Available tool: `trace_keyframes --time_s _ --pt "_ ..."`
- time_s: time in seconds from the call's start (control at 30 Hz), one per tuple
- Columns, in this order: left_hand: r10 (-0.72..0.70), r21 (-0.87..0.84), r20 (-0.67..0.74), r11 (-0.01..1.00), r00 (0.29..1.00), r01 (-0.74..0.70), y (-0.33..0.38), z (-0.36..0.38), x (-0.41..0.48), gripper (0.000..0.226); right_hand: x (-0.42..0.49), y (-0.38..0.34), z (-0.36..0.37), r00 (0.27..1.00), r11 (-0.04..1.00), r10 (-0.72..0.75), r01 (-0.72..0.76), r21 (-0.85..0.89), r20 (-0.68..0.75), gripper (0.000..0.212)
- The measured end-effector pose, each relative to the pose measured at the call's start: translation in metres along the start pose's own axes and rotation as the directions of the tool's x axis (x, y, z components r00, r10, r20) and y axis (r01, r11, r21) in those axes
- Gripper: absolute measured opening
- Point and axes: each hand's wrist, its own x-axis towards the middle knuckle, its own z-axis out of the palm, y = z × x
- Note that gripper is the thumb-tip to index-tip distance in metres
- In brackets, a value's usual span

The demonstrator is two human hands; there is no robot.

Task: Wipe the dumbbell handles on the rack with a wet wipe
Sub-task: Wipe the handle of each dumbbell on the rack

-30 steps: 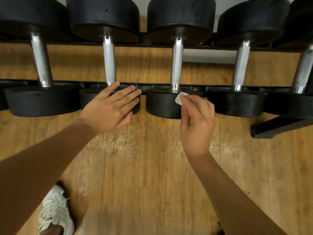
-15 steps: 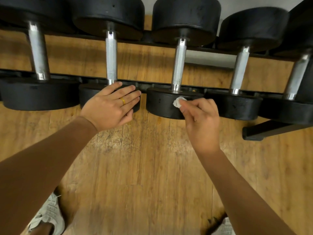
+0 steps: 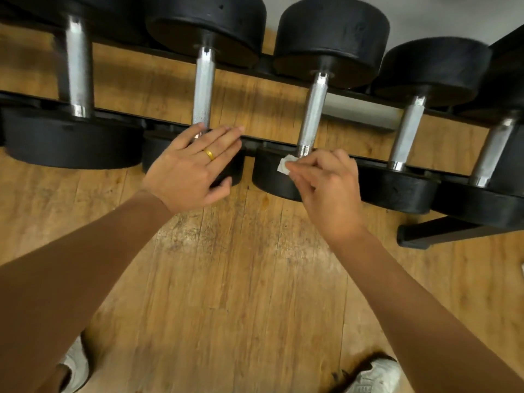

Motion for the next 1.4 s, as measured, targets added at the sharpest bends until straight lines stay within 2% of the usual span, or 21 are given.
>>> trace_keyframes --time_s 0.1,0.2,0.33,0.43,0.57,0.7,0.87,0.97,1.1,1.2,1.27,1.4 --pt "-0.117 0.048 -0.079 0.991 0.990 0.121 0.006 0.005 -0.008 0.061 0.020 0.005 -0.005 0.981 0.985 -0.163 0.168 -0.039 0.101 0.016" --pt "-0.166 0.031 -0.140 0.985 0.976 0.172 0.012 0.011 -0.010 0.057 0.040 0.009 0.009 0.928 0.951 -0.300 0.308 -0.001 0.221 0.021" --pt "-0.173 -0.011 -0.153 0.985 0.973 0.174 0.010 0.010 -0.012 0.055 0.026 0.016 0.013 0.845 0.884 -0.388 0.454 -0.110 0.367 0.048" --pt "-0.182 -0.024 -0.153 0.983 0.971 0.180 0.010 0.010 -0.012 0.055 -0.004 0.012 -0.002 0.807 0.845 -0.354 0.492 -0.208 0.473 0.067" --pt "-0.191 -0.018 -0.171 0.981 0.967 0.191 0.010 0.010 -0.012 0.054 -0.011 -0.009 0.004 0.787 0.790 -0.251 0.503 -0.350 0.564 0.063" --pt "-0.190 -0.022 -0.167 0.982 0.967 0.189 0.011 0.011 -0.013 0.053 -0.006 -0.027 0.014 0.771 0.726 -0.144 0.509 -0.463 0.621 0.070" --pt "-0.195 -0.028 -0.171 0.981 0.966 0.193 0.010 0.011 -0.013 0.054 -0.031 -0.023 -0.002 0.765 0.702 -0.080 0.499 -0.508 0.640 0.077" --pt "-0.197 -0.020 -0.190 0.980 0.962 0.196 0.011 0.012 -0.013 0.053 -0.021 -0.034 0.015 0.760 0.659 -0.103 0.535 -0.528 0.641 0.074" --pt "-0.198 -0.021 -0.181 0.980 0.963 0.198 0.011 0.011 -0.011 0.053 -0.002 -0.048 0.034 0.720 0.587 -0.089 0.596 -0.548 0.688 0.069" --pt "-0.194 -0.015 -0.184 0.981 0.963 0.195 0.011 0.011 -0.013 0.052 -0.012 -0.036 0.021 0.743 0.611 -0.096 0.570 -0.550 0.663 0.072" --pt "-0.194 -0.013 -0.183 0.981 0.964 0.195 0.010 0.011 -0.013 0.052 -0.022 -0.025 0.004 0.775 0.679 -0.073 0.500 -0.538 0.627 0.076" --pt "-0.192 -0.001 -0.179 0.981 0.965 0.195 0.010 0.010 -0.013 0.052 -0.041 -0.015 -0.012 0.851 0.869 0.091 0.186 -0.458 0.518 0.085"
